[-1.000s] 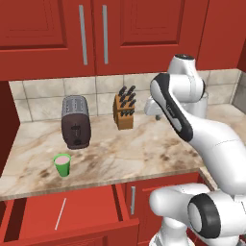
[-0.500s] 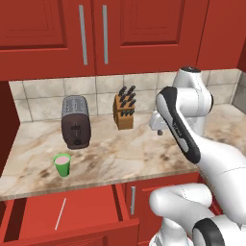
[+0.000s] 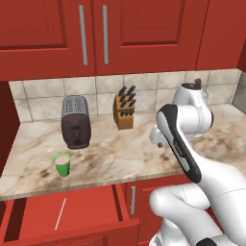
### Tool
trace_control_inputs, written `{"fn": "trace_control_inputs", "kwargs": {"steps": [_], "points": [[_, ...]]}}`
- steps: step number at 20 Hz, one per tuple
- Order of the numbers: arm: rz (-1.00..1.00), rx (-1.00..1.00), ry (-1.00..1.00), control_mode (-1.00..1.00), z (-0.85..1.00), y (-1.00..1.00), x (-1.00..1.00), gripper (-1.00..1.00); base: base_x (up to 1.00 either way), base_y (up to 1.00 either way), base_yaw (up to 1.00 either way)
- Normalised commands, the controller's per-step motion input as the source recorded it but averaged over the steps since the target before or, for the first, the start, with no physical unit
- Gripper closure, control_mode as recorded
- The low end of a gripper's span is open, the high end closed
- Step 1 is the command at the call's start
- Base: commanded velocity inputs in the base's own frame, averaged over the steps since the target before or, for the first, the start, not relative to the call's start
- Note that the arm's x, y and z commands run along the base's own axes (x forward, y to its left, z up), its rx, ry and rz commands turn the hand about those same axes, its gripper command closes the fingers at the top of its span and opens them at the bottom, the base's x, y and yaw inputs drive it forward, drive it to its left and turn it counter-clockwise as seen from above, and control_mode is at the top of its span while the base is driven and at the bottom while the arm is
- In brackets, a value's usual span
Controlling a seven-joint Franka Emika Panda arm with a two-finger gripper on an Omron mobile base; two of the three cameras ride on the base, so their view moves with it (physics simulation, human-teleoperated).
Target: Pick up the straw from the left drawer and put it inside the smoothie cup.
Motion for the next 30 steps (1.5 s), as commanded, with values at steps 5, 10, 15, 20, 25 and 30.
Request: {"fn": "trace_control_inputs", "kwargs": {"steps": [5,10,15,20,25,30], "points": [[0.00,0.00,0.08,-1.00,-0.21,0.00,0.00,-1.00,0.00,0.00,0.00],[0.02,0.00,0.04,1.00,-0.06,0.02,-0.01,-1.00,-0.15,0.01,0.06],[0.00,0.00,0.00,1.00,0.00,0.00,0.00,-1.00,-0.52,0.00,0.15],[0.00,0.00,0.00,1.00,0.00,0.00,0.00,-1.00,-0.63,0.00,0.17],[0.00,0.00,0.00,1.00,0.00,0.00,0.00,-1.00,-0.53,0.16,0.14],[0.00,0.00,0.00,1.00,0.00,0.00,0.00,-1.00,-0.13,0.68,0.03]]}}
